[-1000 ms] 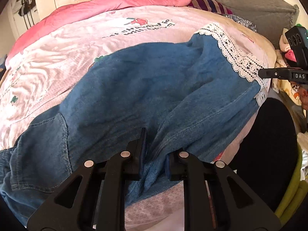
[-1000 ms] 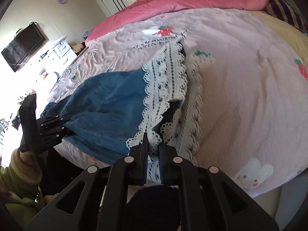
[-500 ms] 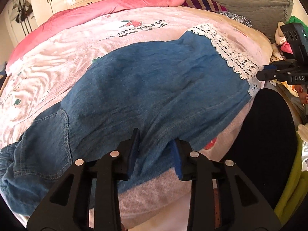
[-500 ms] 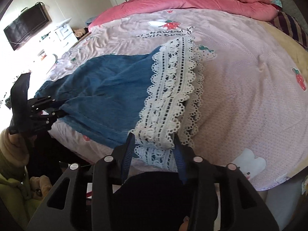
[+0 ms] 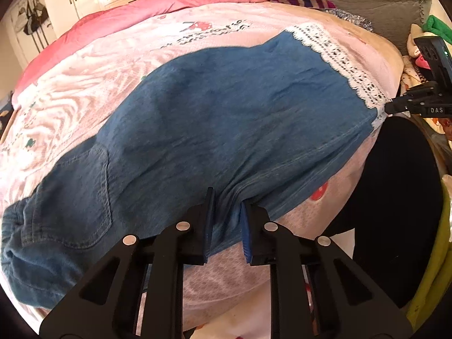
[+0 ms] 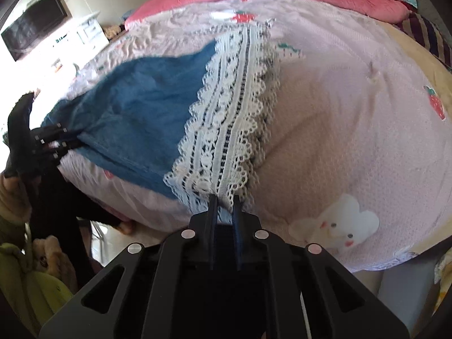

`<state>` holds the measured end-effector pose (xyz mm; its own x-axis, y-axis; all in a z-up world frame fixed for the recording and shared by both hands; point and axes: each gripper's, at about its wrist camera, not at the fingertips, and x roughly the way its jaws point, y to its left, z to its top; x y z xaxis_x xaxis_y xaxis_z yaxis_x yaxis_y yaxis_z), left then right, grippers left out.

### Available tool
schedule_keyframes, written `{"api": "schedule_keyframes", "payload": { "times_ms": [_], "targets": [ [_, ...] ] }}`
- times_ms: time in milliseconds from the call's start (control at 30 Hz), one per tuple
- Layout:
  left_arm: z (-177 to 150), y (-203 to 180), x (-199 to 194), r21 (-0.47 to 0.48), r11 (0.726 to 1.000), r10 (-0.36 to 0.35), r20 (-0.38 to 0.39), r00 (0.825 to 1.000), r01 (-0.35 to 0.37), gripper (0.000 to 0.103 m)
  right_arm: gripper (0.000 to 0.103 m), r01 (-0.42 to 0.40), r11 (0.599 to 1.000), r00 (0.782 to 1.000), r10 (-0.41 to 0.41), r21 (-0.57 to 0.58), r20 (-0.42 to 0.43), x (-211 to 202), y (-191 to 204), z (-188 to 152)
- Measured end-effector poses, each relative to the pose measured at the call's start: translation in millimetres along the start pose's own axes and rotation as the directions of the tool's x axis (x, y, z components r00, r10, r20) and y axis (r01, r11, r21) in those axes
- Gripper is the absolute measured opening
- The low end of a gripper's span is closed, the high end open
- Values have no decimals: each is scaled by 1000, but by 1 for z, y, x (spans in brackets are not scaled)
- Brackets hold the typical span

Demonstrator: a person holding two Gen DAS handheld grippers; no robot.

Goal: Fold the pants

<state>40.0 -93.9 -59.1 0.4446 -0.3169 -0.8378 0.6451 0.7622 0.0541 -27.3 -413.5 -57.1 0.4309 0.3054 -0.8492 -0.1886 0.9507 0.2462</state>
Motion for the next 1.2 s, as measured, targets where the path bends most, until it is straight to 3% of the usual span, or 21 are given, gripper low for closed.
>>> {"api": "schedule_keyframes", "payload": {
  "times_ms": [167,267,367,500,567,667,733,867,1000,1100,1200],
  "targets": [
    [-9,4,-8,5,1000,-16,1,1000,16,10,14,-16,999,1000,16,31,10,-12,-4,1],
    [-14,10,-21,-24,998,-54,9,998,54,11,32,-3,999,998,0,48,64,-30,-8,11],
    [-12,21,-42,-59,997,-55,45,997,58,26,49,3,998,993,-10,61,115,-43,-11,28],
    [8,37,-66,-76,997,1,105,994,7,45,57,18,996,987,-32,89,155,-43,-14,61],
    [24,47,-72,-72,996,53,123,991,-45,47,58,15,996,985,-30,93,167,-40,-13,78],
    [48,72,-74,-109,991,93,146,985,-77,66,61,-21,999,979,12,41,202,-38,4,107],
    [57,88,-70,-136,984,137,142,980,-118,66,67,-41,999,978,44,-21,205,-32,25,130],
    [52,118,-65,-229,959,195,106,975,-167,70,73,-98,979,982,124,-178,145,2,75,176],
    [9,140,-65,-302,911,300,20,954,-281,72,73,-164,942,984,178,-291,22,59,130,218],
    [-18,156,-65,-359,874,339,-28,940,-326,73,73,-191,923,982,178,-334,-71,103,159,238],
    [-34,167,-53,-371,871,320,-72,945,-323,73,73,-195,919,976,147,-344,-159,130,167,240]
  ]
}}
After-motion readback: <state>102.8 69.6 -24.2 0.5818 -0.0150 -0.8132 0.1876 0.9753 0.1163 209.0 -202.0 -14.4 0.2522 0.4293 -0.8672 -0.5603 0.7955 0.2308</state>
